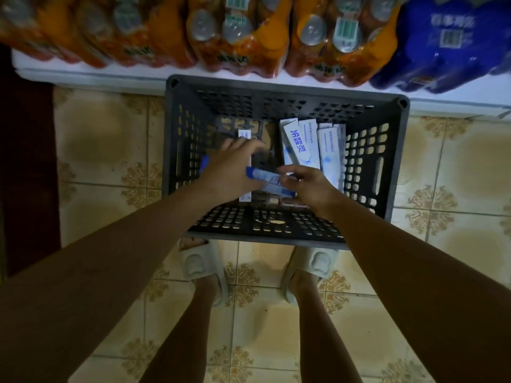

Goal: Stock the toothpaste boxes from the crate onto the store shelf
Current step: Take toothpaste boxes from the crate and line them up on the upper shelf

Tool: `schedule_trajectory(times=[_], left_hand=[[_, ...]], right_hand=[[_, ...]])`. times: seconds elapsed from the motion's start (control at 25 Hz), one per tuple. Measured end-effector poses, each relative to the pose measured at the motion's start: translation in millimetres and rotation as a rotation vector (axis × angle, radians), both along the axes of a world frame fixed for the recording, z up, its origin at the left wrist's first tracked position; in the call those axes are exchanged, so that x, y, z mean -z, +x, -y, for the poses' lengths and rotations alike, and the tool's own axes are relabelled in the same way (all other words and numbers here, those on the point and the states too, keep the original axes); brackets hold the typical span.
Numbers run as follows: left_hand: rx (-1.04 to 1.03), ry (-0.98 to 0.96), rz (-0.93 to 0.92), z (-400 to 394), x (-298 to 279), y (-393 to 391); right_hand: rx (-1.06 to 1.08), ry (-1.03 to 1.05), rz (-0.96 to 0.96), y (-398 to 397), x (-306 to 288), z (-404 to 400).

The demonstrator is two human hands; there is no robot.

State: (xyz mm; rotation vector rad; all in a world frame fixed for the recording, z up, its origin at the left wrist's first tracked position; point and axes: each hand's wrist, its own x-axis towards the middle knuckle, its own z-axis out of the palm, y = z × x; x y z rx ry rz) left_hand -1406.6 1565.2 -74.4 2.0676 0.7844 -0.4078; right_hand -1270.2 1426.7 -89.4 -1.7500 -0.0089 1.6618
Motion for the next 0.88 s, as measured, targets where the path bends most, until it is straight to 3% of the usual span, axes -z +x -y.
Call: schedule_trajectory(times=[0.08, 0.2, 0.24, 0.36, 0.44, 0.6, 0.72, 0.88], left_hand=[[0.268, 0.039, -0.12, -3.8, -1.0, 5.3], [0.404, 0.057, -0.304, 4.8, 12.4, 3.8], [0.408, 0.099, -0.31, 9.9, 17.5, 2.6], [0.353, 0.187, -0.264, 19.0, 30.3, -0.5], [0.326, 0.207, -0.244, 20.1, 41.6, -3.8], [0.349, 0.211, -0.289, 21.9, 65.8, -13.3], [0.314, 0.219, -0.289, 20.4, 69.8, -22.0], [0.208, 0.287, -0.319, 16.3, 25.3, -25.6]], right_hand=[[-0.041, 0.025, -0.114, 2.1, -6.7, 5.0], [-0.053, 0.026, -0.169, 4.7, -2.9, 8.0], [-0.062, 0.01, -0.081, 5.3, 1.1, 6.4], [-0.121, -0.137, 0.589, 13.0, 31.1, 1.6], [-0.26, -0.266, 0.889, 20.3, 58.0, -2.0], [-0.563, -0.374, 0.822, 25.2, 104.5, -8.0], [-0.514, -0.322, 0.822, 27.9, 108.4, -7.4], [-0.448, -0.177, 0.706, 39.1, 49.2, -5.1]])
